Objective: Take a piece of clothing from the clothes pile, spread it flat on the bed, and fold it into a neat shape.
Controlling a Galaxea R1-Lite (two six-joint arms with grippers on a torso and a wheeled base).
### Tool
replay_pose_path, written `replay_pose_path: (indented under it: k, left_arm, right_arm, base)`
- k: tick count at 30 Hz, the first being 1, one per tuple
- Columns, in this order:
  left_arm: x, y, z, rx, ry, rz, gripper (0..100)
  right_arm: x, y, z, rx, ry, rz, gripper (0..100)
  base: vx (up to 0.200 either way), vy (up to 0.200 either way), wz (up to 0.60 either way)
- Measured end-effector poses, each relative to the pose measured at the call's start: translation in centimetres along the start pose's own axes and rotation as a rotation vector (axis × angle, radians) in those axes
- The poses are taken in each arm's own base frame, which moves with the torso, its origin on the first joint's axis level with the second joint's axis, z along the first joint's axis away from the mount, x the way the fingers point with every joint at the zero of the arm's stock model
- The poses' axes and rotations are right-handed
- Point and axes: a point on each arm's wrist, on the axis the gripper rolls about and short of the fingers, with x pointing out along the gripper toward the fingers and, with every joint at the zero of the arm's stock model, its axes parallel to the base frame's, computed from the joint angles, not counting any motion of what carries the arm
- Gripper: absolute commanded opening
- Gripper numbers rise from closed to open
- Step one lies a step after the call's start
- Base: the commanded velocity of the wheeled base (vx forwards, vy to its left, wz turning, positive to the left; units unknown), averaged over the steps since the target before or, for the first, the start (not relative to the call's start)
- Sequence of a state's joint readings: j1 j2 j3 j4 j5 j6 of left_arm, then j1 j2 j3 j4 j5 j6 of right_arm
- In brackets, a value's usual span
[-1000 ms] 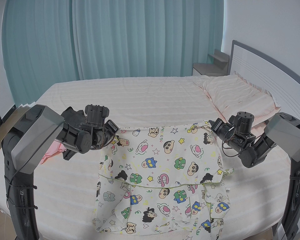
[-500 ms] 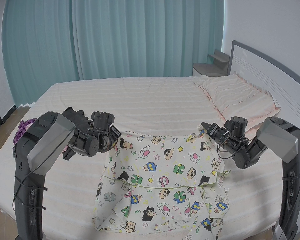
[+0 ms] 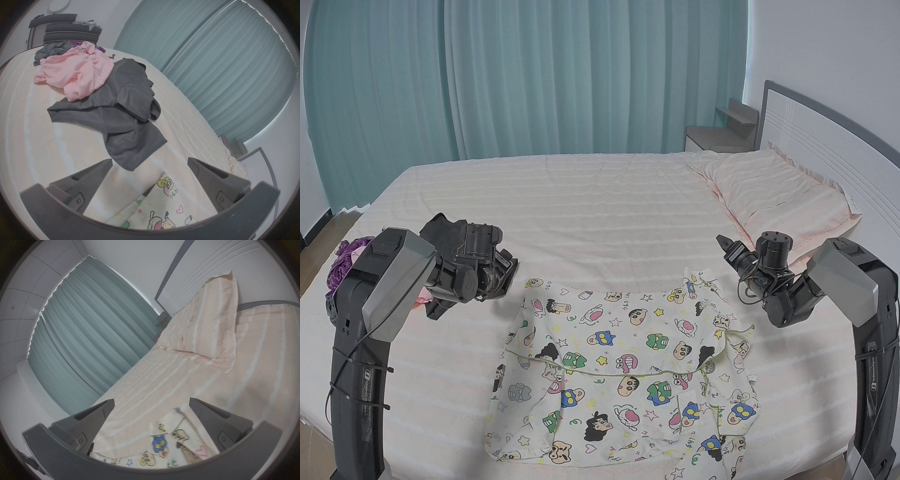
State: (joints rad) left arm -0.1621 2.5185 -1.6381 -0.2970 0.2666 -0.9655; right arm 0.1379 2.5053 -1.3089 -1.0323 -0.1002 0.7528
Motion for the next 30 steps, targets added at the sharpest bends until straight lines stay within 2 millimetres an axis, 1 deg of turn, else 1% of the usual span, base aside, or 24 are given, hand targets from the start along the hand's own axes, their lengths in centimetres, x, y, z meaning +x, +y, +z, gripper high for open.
replay_pose_path:
  k: [2, 5, 7, 8, 10, 13, 16, 17, 21, 23, 26, 30]
  left_arm:
    - [-0.2, 0.2, 0.5, -0.008, 0.003, 0.014, 100]
    - [-1.0, 0.5, 1.3, -0.033, 0.028, 0.027, 100]
    - [-2.0, 0.7, 2.0, -0.060, 0.059, 0.020, 100]
    - [-2.5, 0.8, 2.2, -0.067, 0.073, 0.018, 100]
    - [-3.9, 1.2, 2.6, -0.087, 0.127, 0.007, 100]
    - [-6.5, 2.1, 2.7, -0.114, 0.221, 0.001, 100]
    - [-9.4, 3.3, 2.6, -0.140, 0.314, 0.001, 100]
    - [-10.6, 3.9, 2.5, -0.152, 0.352, 0.004, 100]
    - [-13.9, 5.5, 2.1, -0.176, 0.439, 0.008, 100]
    - [-15.5, 6.3, 1.9, -0.187, 0.473, 0.003, 100]
    - [-17.1, 7.0, 1.8, -0.198, 0.482, -0.023, 100]
    - [-18.5, 7.3, 1.8, -0.232, 0.461, -0.082, 100]
  right_arm:
    - [-0.2, -0.7, 0.3, 0.001, 0.001, -0.020, 100]
    - [-1.2, -2.3, 0.8, 0.002, 0.021, -0.064, 100]
    - [-2.5, -3.6, 1.1, 0.003, 0.048, -0.104, 100]
    - [-2.9, -4.0, 1.3, 0.005, 0.055, -0.112, 100]
    - [-4.3, -4.9, 1.8, 0.008, 0.077, -0.126, 100]
    - [-7.0, -6.2, 2.3, 0.014, 0.122, -0.145, 100]
    - [-9.6, -7.0, 2.7, 0.023, 0.165, -0.156, 100]
    - [-10.7, -7.1, 2.8, 0.026, 0.179, -0.158, 100]
    - [-13.4, -7.0, 2.9, 0.033, 0.213, -0.163, 100]
    - [-14.7, -6.6, 2.6, 0.031, 0.232, -0.164, 100]
    - [-15.9, -5.6, 2.0, 0.018, 0.249, -0.161, 100]
    - [-16.7, -3.7, 0.7, 0.003, 0.262, -0.152, 100]
  base:
    - [0.000, 0.000, 0.00]
    - [0.000, 0.000, 0.00]
    - [0.000, 0.000, 0.00]
    - [0.000, 0.000, 0.00]
    - [0.000, 0.000, 0.00]
    - [0.000, 0.000, 0.00]
    - [0.000, 0.000, 0.00]
    - [0.000, 0.000, 0.00]
    - [0.000, 0.000, 0.00]
    - [0.000, 0.000, 0.00]
    - [0.000, 0.000, 0.00]
    - [0.000, 0.000, 0.00]
